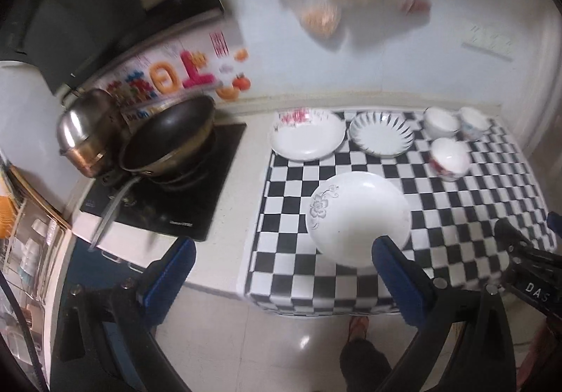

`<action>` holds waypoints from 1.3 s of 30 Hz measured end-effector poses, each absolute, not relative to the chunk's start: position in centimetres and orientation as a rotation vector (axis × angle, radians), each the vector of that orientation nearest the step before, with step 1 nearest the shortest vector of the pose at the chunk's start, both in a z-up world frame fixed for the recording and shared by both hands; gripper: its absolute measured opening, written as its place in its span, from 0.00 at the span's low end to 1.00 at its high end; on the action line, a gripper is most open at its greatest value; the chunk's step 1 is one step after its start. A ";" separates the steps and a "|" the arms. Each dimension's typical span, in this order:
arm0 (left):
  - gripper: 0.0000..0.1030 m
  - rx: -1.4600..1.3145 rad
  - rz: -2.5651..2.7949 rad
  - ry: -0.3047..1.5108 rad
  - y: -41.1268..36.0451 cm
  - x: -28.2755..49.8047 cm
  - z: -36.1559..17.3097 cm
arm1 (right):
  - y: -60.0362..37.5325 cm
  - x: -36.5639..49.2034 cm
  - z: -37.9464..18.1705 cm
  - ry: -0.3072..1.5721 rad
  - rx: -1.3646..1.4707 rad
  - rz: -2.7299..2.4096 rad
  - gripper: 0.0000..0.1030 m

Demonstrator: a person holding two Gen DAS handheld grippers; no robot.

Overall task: Organize plates and bowls
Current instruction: 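Grasp the grey-flower white plate rim with the left gripper while the right gripper grasps it too, then lift the grey-flower plate with both grippers and carry it to the pink-rose plate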

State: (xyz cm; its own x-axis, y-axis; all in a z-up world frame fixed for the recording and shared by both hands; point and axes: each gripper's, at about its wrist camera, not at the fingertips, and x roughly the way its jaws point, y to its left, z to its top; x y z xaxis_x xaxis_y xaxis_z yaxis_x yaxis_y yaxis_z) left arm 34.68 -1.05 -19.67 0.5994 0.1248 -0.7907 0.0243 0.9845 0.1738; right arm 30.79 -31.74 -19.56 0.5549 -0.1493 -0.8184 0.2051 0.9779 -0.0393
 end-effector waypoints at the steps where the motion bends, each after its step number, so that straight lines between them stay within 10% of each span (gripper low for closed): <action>1: 0.98 0.167 0.066 0.964 -1.3 36.6 -20.9 | -32.4 33.4 -21.1 1.001 0.060 -0.191 1.00; 10: 0.79 0.094 0.052 1.293 -0.8 49.0 -32.5 | -35.8 48.4 -33.5 1.261 0.121 -0.010 1.00; 18: 0.34 -0.078 -0.031 1.556 0.8 54.4 -41.9 | -34.8 52.7 -41.3 1.451 0.265 0.162 0.86; 23: 0.33 -0.119 -0.125 1.627 0.7 54.9 -44.6 | -33.9 53.5 -44.4 1.553 0.387 0.230 0.58; 39: 0.31 -0.061 -0.159 1.582 -2.7 54.1 -41.2 | -34.8 52.5 -44.3 1.560 0.355 0.225 0.22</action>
